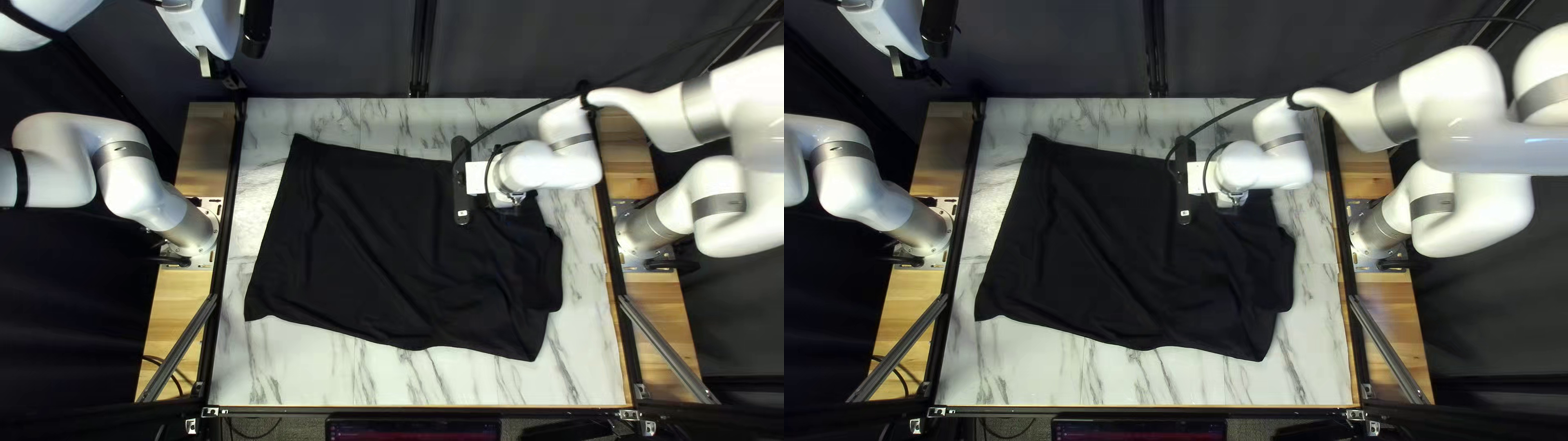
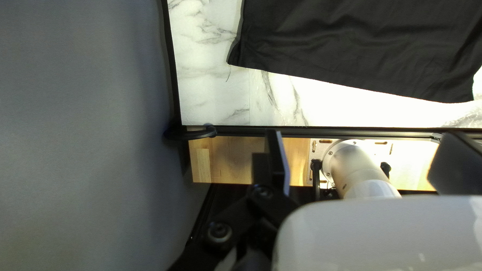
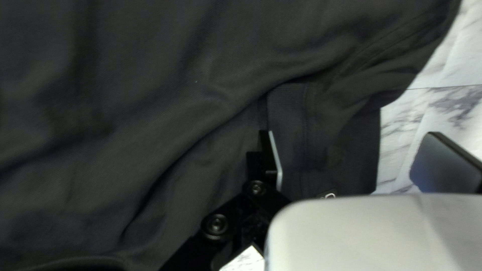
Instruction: Fold t-shirt
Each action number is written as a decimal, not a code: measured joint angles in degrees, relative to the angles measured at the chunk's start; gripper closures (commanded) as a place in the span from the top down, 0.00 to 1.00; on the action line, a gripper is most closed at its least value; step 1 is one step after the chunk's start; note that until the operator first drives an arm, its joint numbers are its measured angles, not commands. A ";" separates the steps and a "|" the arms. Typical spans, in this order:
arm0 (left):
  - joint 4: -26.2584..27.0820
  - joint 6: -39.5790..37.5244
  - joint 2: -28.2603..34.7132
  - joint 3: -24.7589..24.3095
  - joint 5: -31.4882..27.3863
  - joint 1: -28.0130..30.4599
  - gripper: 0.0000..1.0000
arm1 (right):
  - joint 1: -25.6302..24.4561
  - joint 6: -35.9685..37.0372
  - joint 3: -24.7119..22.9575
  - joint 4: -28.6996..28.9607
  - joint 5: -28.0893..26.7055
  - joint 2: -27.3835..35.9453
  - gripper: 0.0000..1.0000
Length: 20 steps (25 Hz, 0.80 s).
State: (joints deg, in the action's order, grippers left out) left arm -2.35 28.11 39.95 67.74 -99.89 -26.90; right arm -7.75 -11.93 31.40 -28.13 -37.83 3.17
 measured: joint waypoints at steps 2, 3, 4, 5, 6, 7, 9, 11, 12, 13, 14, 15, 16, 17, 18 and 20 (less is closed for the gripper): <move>0.00 0.00 0.00 0.00 0.00 0.00 1.00 | -0.28 0.40 0.00 0.21 0.27 -0.29 0.03; 0.00 0.00 0.00 0.00 0.00 0.00 1.00 | -0.38 0.43 0.02 0.23 0.42 -0.54 0.00; 0.00 0.00 0.00 0.00 0.00 0.00 1.00 | -0.45 0.40 0.08 0.24 0.67 -0.98 0.00; 0.00 0.00 0.00 0.00 0.00 0.00 1.00 | -0.47 0.32 0.16 0.23 0.97 -1.53 0.00; 0.00 0.00 0.00 0.00 0.00 0.00 1.00 | -0.43 0.27 0.28 0.30 1.18 -1.89 0.00; 0.00 0.00 0.00 0.00 0.00 0.00 1.00 | -0.32 0.26 0.41 0.45 1.25 -2.04 0.00; 0.00 0.00 0.00 0.00 0.00 0.00 1.00 | -0.02 0.37 0.78 0.80 0.87 -1.88 0.00; 0.00 0.00 0.00 0.00 0.00 0.00 1.00 | 0.23 0.48 1.23 1.03 0.25 -1.61 0.00; 0.00 0.00 0.00 0.00 0.00 0.00 1.00 | 0.34 0.52 1.57 1.10 -0.12 -1.52 0.00; 0.00 0.00 0.00 0.00 0.00 0.00 1.00 | 0.45 0.53 1.92 1.12 -0.46 -1.46 0.00; 0.00 0.00 0.00 0.00 0.00 0.00 1.00 | 0.54 0.53 2.22 1.12 -0.75 -1.41 0.00; 0.00 0.00 0.00 0.00 0.00 0.00 1.00 | 0.60 0.55 2.51 1.13 -1.03 -1.34 0.00; 0.00 0.00 0.00 0.00 0.00 0.00 1.00 | 0.64 0.62 2.82 1.16 -1.37 -1.20 0.00; 0.00 0.00 0.00 0.00 0.00 0.00 1.00 | 0.66 0.77 3.13 1.28 -1.81 -0.97 0.00; 0.00 0.00 0.00 0.00 0.00 0.00 1.00 | 0.67 0.94 3.42 1.45 -2.25 -0.71 0.00; 0.00 0.00 0.00 0.00 0.00 0.00 1.00 | 0.73 1.40 4.19 2.02 -3.33 -0.14 0.00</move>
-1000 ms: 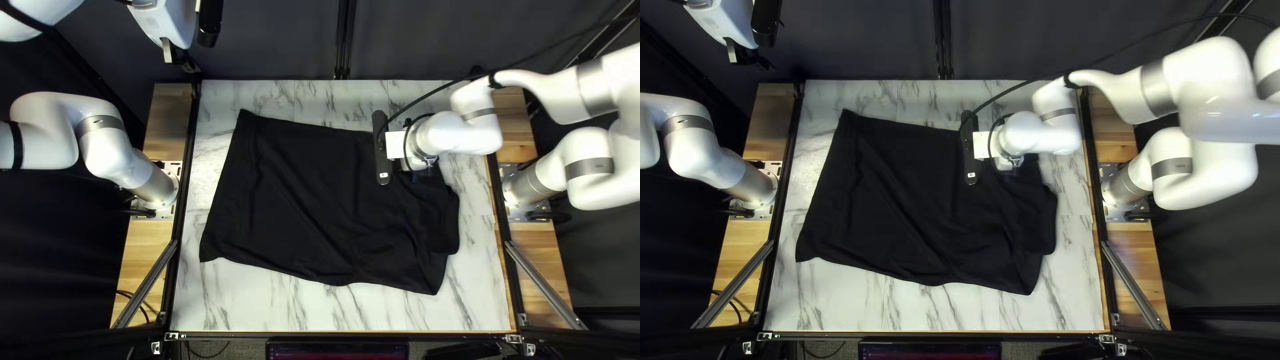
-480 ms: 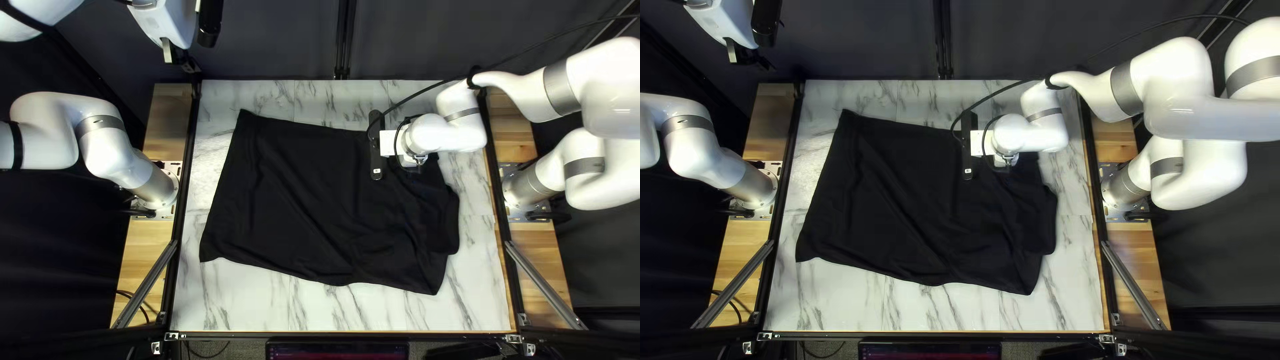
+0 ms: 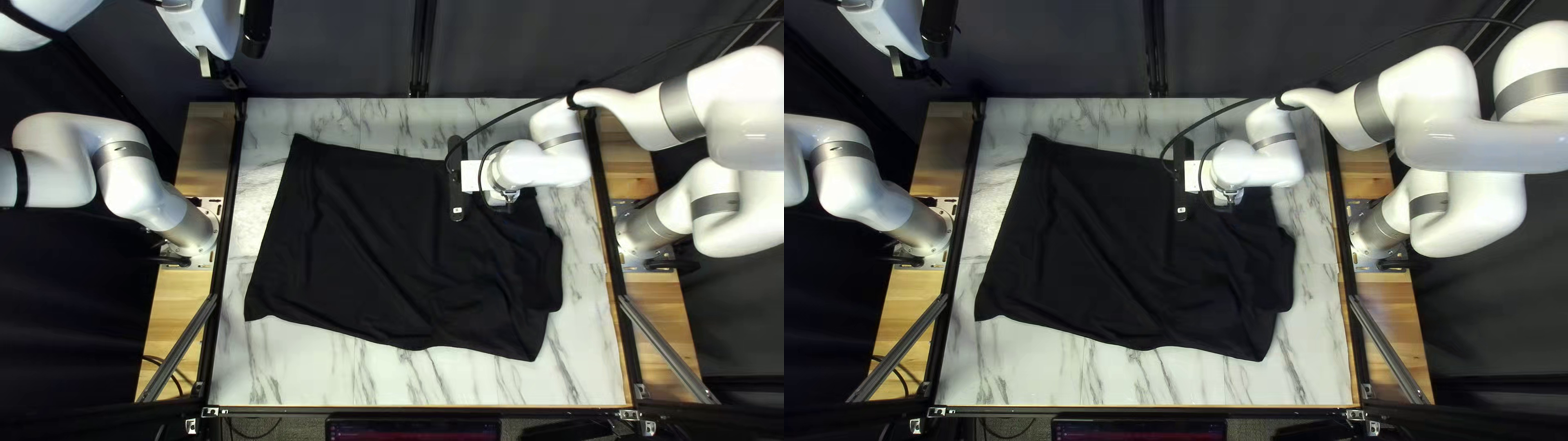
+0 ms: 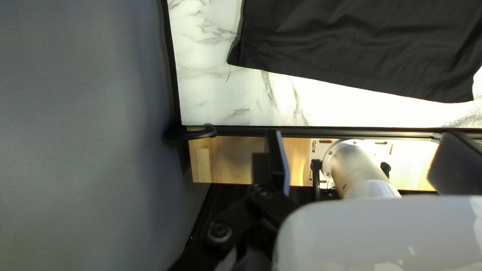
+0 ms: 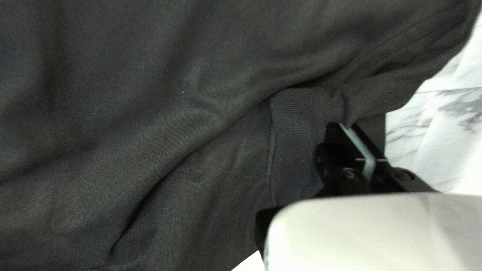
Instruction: Fold t-shirt
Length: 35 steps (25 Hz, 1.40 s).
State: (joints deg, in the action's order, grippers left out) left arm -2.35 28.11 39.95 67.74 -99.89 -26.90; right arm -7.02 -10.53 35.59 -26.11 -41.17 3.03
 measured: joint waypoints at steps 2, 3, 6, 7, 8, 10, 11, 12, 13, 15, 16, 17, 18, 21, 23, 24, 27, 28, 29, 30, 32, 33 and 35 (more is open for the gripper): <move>0.00 0.00 0.00 0.00 0.00 0.00 1.00 | 0.12 0.53 1.06 0.90 -1.23 0.46 0.00; 0.00 0.00 0.00 0.00 0.00 0.00 1.00 | 0.17 0.76 1.65 1.39 -1.79 0.52 0.00; 0.00 0.00 0.00 0.00 0.00 0.00 1.00 | 0.09 1.74 3.58 3.26 -3.47 0.48 0.00; 0.00 0.00 0.00 0.00 0.00 0.00 1.00 | -0.09 2.21 4.27 4.02 -3.97 0.38 0.00; 0.00 0.00 0.00 0.00 0.00 0.00 1.00 | -0.30 2.77 5.04 4.87 -4.46 0.21 0.00; 0.00 0.00 0.00 0.00 0.00 0.00 1.00 | -0.84 4.23 6.96 7.00 -5.47 -0.48 0.00; 0.00 0.00 0.00 0.00 0.00 0.00 1.00 | -1.10 5.03 8.06 8.18 -5.84 -1.14 0.33; 0.00 0.00 0.00 0.00 0.00 0.00 1.00 | -1.33 5.87 9.18 9.36 -6.10 -2.02 0.90; 0.00 0.00 0.00 0.00 0.00 0.00 1.00 | -1.53 6.56 10.27 10.37 -6.26 -3.07 1.00; 0.00 0.00 0.00 0.00 0.00 0.00 1.00 | -1.72 7.35 11.57 11.60 -6.32 -4.93 1.00; 0.00 0.00 0.00 0.00 0.00 0.00 1.00 | -1.74 7.43 11.52 11.83 -6.25 -5.26 1.00; 0.00 0.00 0.00 0.00 0.00 0.00 1.00 | -1.67 7.22 10.86 11.85 -6.15 -5.01 1.00; 0.00 0.00 0.00 0.00 0.00 0.00 1.00 | -1.47 6.64 9.41 11.67 -6.06 -3.99 1.00; 0.00 0.00 0.00 0.00 0.00 0.00 1.00 | -0.15 3.92 3.65 10.29 -5.76 1.30 1.00; 0.00 0.00 0.00 0.00 0.00 0.00 1.00 | 1.32 1.54 -0.30 8.95 -5.69 5.00 1.00; 0.00 0.00 0.00 0.00 0.00 0.00 1.00 | 2.14 0.38 -2.12 8.17 -5.64 6.56 1.00; 0.00 0.00 0.00 0.00 0.00 0.00 1.00 | 3.92 -2.05 -6.69 5.77 -4.78 9.55 1.00; 0.00 0.00 0.00 0.00 0.00 0.00 1.00 | 4.16 -2.42 -8.00 5.12 -4.15 10.14 1.00; 0.00 0.00 0.00 0.00 0.00 0.00 1.00 | 4.23 -2.55 -9.26 4.55 -3.36 10.65 1.00; 0.00 0.00 0.00 0.00 0.00 0.00 1.00 | 4.10 -2.41 -10.54 4.07 -2.39 11.12 1.00; 0.00 0.00 0.00 0.00 0.00 0.00 1.00 | 3.05 -1.06 -12.89 3.44 -0.19 12.09 0.98; 0.00 0.00 0.00 0.00 0.00 0.00 1.00 | 2.38 -0.21 -13.78 3.32 0.75 12.53 0.97; 0.00 0.00 0.00 0.00 0.00 0.00 1.00 | 1.16 1.49 -15.03 3.27 2.47 13.14 0.78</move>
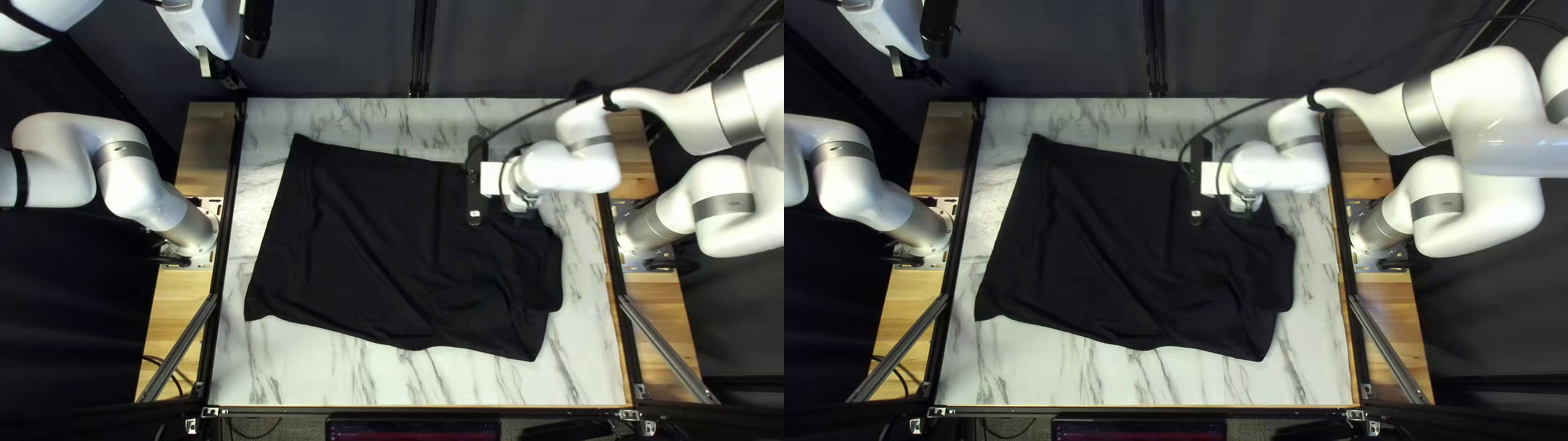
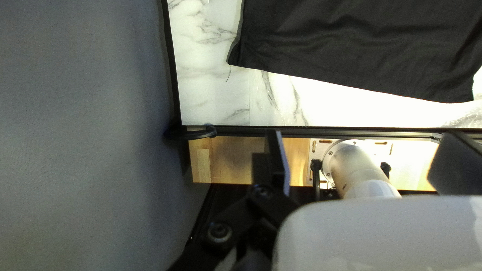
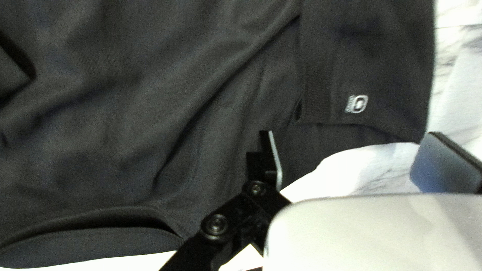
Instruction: Fold t-shirt
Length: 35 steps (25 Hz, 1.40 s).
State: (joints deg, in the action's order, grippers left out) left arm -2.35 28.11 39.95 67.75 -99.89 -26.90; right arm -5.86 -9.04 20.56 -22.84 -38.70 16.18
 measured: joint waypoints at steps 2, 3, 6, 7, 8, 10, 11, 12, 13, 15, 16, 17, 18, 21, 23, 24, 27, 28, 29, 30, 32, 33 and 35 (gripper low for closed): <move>0.00 0.00 0.00 0.00 0.00 0.00 1.00 | -0.47 0.73 -0.31 -0.04 1.28 -0.41 0.25; 0.00 0.00 0.00 0.00 0.00 0.00 1.00 | -0.49 0.78 -0.18 -0.14 1.87 -1.07 0.17; 0.00 0.00 0.00 0.00 0.00 0.00 1.00 | -0.38 0.38 0.86 -0.75 3.50 -3.92 0.05; 0.00 0.00 0.00 0.00 0.00 0.00 1.00 | -0.47 0.35 1.17 -0.92 3.96 -4.70 0.05; 0.00 0.00 0.00 0.00 0.00 0.00 1.00 | -0.60 0.41 1.44 -0.99 4.29 -5.28 0.06; 0.00 0.00 0.00 0.00 0.00 0.00 1.00 | -0.81 0.67 1.95 -0.98 4.66 -6.12 0.06; 0.00 0.00 0.00 0.00 0.00 0.00 1.00 | -0.96 0.84 2.14 -0.95 4.84 -6.50 0.16; 0.00 0.00 0.00 0.00 0.00 0.00 1.00 | -1.16 1.04 2.30 -0.93 5.05 -6.89 0.27; 0.00 0.00 0.00 0.00 0.00 0.00 1.00 | -1.38 1.28 2.44 -0.91 5.31 -7.28 0.32; 0.00 0.00 0.00 0.00 0.00 0.00 1.00 | -1.84 1.89 2.59 -0.73 5.85 -7.98 0.66; 0.00 0.00 0.00 0.00 0.00 0.00 1.00 | -1.95 2.16 2.63 -0.57 6.00 -8.16 0.75; 0.00 0.00 0.00 0.00 0.00 0.00 1.00 | -2.00 2.32 2.62 -0.45 6.09 -8.22 0.81; 0.00 0.00 0.00 0.00 0.00 0.00 1.00 | -2.05 2.47 2.57 -0.33 6.16 -8.23 0.88; 0.00 0.00 0.00 0.00 0.00 0.00 1.00 | -2.24 2.89 2.34 0.05 6.21 -8.01 1.00; 0.00 0.00 0.00 0.00 0.00 0.00 1.00 | -2.32 3.11 2.32 0.34 6.21 -7.96 1.00; 0.00 0.00 0.00 0.00 0.00 0.00 1.00 | -2.34 3.18 2.38 0.46 6.21 -8.02 0.98; 0.00 0.00 0.00 0.00 0.00 0.00 1.00 | -2.48 3.38 2.55 0.71 6.35 -8.27 0.95; 0.00 0.00 0.00 0.00 0.00 0.00 1.00 | -2.56 3.43 2.55 0.73 6.42 -8.33 0.95; 0.00 0.00 0.00 0.00 0.00 0.00 1.00 | -2.65 3.48 2.55 0.73 6.51 -8.40 0.94; 0.00 0.00 0.00 0.00 0.00 0.00 1.00 | -2.77 3.51 2.58 0.70 6.61 -8.57 0.89; 0.00 0.00 0.00 0.00 0.00 0.00 1.00 | -3.04 3.56 2.82 0.54 6.83 -9.25 0.77; 0.00 0.00 0.00 0.00 0.00 0.00 1.00 | -3.20 3.59 2.96 0.44 6.97 -9.66 0.71; 0.00 0.00 0.00 0.00 0.00 0.00 1.00 | -3.45 3.66 3.10 0.34 7.29 -10.32 0.47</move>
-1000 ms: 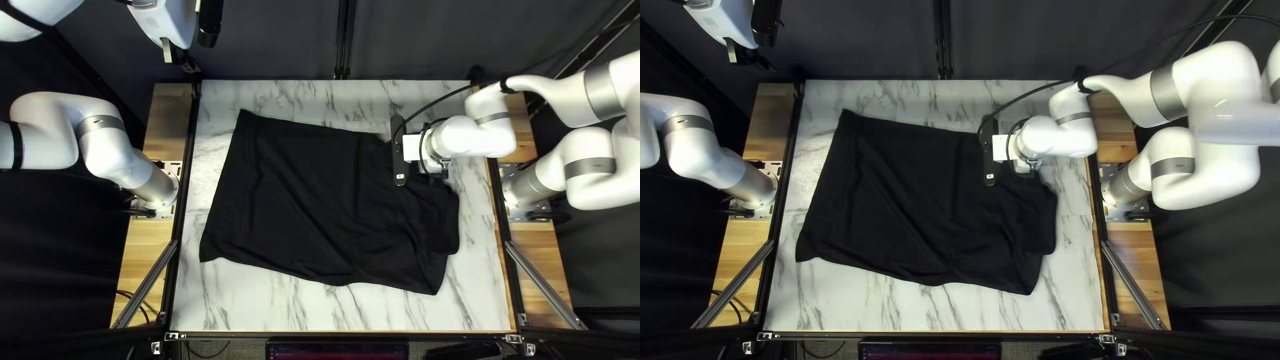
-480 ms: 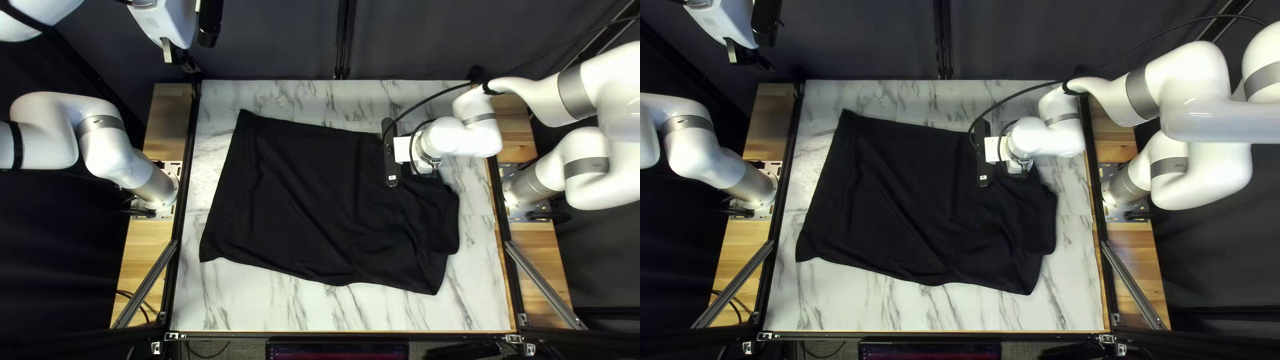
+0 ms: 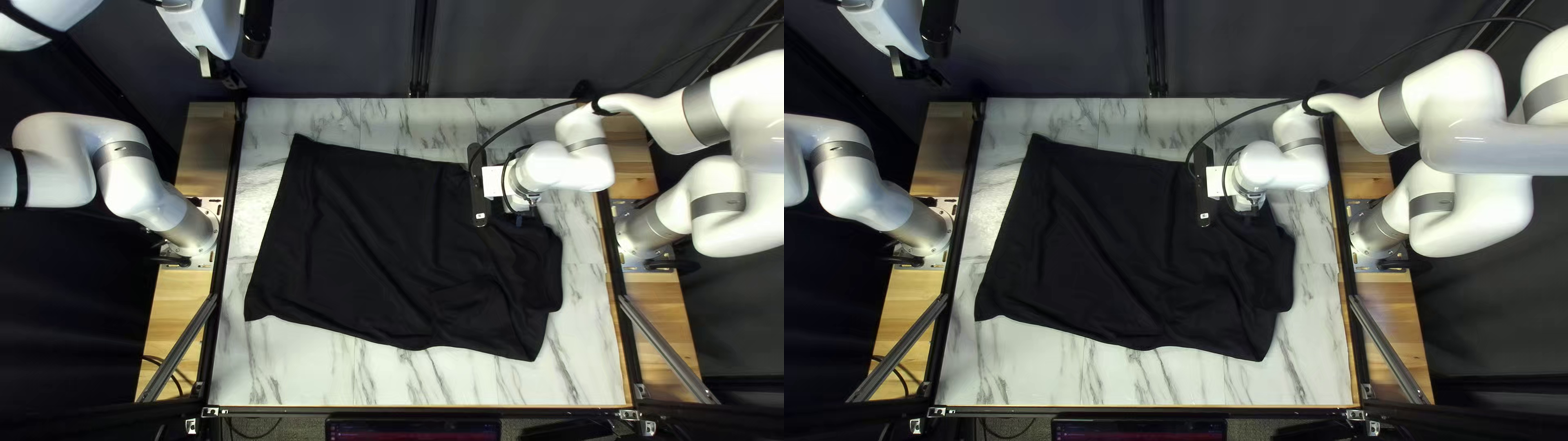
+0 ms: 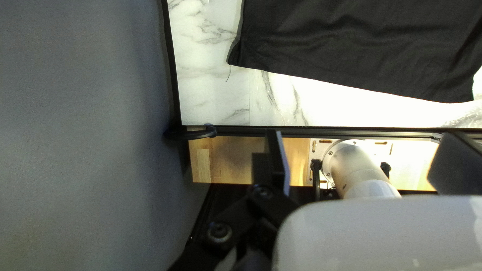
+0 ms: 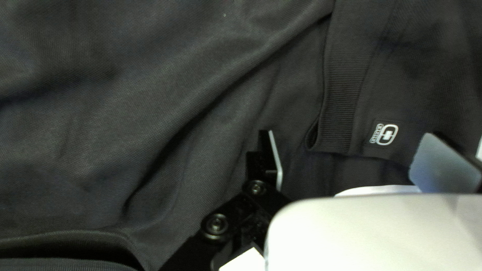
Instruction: Fold t-shirt
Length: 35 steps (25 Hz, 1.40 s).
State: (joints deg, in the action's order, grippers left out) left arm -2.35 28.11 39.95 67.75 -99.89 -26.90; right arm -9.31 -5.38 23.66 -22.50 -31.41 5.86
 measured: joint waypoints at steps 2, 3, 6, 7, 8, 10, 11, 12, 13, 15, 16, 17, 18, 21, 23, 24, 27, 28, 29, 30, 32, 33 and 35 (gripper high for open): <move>0.00 0.00 0.00 0.00 0.00 0.00 1.00 | -0.07 0.07 0.06 0.07 0.17 -0.33 0.05; 0.00 0.00 0.00 0.00 0.00 0.00 1.00 | -0.06 0.11 0.06 0.18 0.18 -0.38 0.04; 0.00 0.00 0.00 0.00 0.00 0.00 1.00 | 0.03 0.33 -0.04 0.69 -0.17 0.05 0.00; 0.00 0.00 0.00 0.00 0.00 0.00 1.00 | 0.03 0.39 -0.11 0.82 -0.29 0.22 0.00; 0.00 0.00 0.00 0.00 0.00 0.00 1.00 | 0.03 0.44 -0.16 0.91 -0.36 0.34 0.00; 0.00 0.00 0.00 0.00 0.00 0.00 1.00 | -0.04 0.50 -0.22 0.99 -0.40 0.42 0.00; 0.00 0.00 0.00 0.00 0.00 0.00 1.00 | -0.08 0.52 -0.22 1.01 -0.40 0.42 0.00; 0.00 0.00 0.00 0.00 0.00 0.00 1.00 | -0.11 0.53 -0.22 1.02 -0.39 0.41 0.00; 0.00 0.00 0.00 0.00 0.00 0.00 1.00 | -0.11 0.53 -0.22 1.02 -0.39 0.43 0.00; 0.00 0.00 0.00 0.00 0.00 0.00 1.00 | -0.01 0.49 -0.23 1.08 -0.63 0.72 0.00; 0.00 0.00 0.00 0.00 0.00 0.00 1.00 | 0.19 0.46 -0.22 1.19 -1.07 1.16 0.00; 0.00 0.00 0.00 0.00 0.00 0.00 1.00 | 0.46 0.40 -0.15 1.32 -1.72 1.75 0.00; 0.00 0.00 0.00 0.00 0.00 0.00 1.00 | 0.81 0.30 0.00 1.46 -2.54 2.43 0.00; 0.00 0.00 0.00 0.00 0.00 0.00 1.00 | 2.33 -0.39 1.01 1.80 -5.80 4.59 0.00; 0.00 0.00 0.00 0.00 0.00 0.00 1.00 | 3.64 -1.12 2.33 1.99 -8.63 5.86 0.00; 0.00 0.00 0.00 0.00 0.00 0.00 1.00 | 4.33 -1.54 3.20 2.08 -10.13 6.36 0.00; 0.00 0.00 0.00 0.00 0.00 0.00 1.00 | 6.00 -2.63 5.81 2.47 -14.22 7.47 0.00; 0.00 0.00 0.00 0.00 0.00 0.00 1.00 | 6.33 -2.78 6.56 2.75 -15.31 7.71 0.00; 0.00 0.00 0.00 0.00 0.00 0.00 1.00 | 6.63 -2.90 7.39 3.17 -16.49 7.92 0.00; 0.00 0.00 0.00 0.00 0.00 0.00 1.00 | 6.90 -2.95 8.27 3.75 -17.69 8.05 0.00; 0.00 0.00 0.00 0.00 0.00 0.00 1.00 | 7.37 -2.86 10.23 5.48 -20.03 8.17 0.00; 0.00 0.00 0.00 0.00 0.00 0.00 1.00 | 7.52 -2.69 11.17 6.51 -21.08 8.16 0.00; 0.00 0.00 0.00 0.00 0.00 0.00 1.00 | 7.65 -2.08 12.81 8.74 -22.79 7.95 0.00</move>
State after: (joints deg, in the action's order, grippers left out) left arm -2.35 28.11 39.95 67.75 -99.89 -26.90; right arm -1.66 -7.47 36.47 -13.76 -54.20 13.81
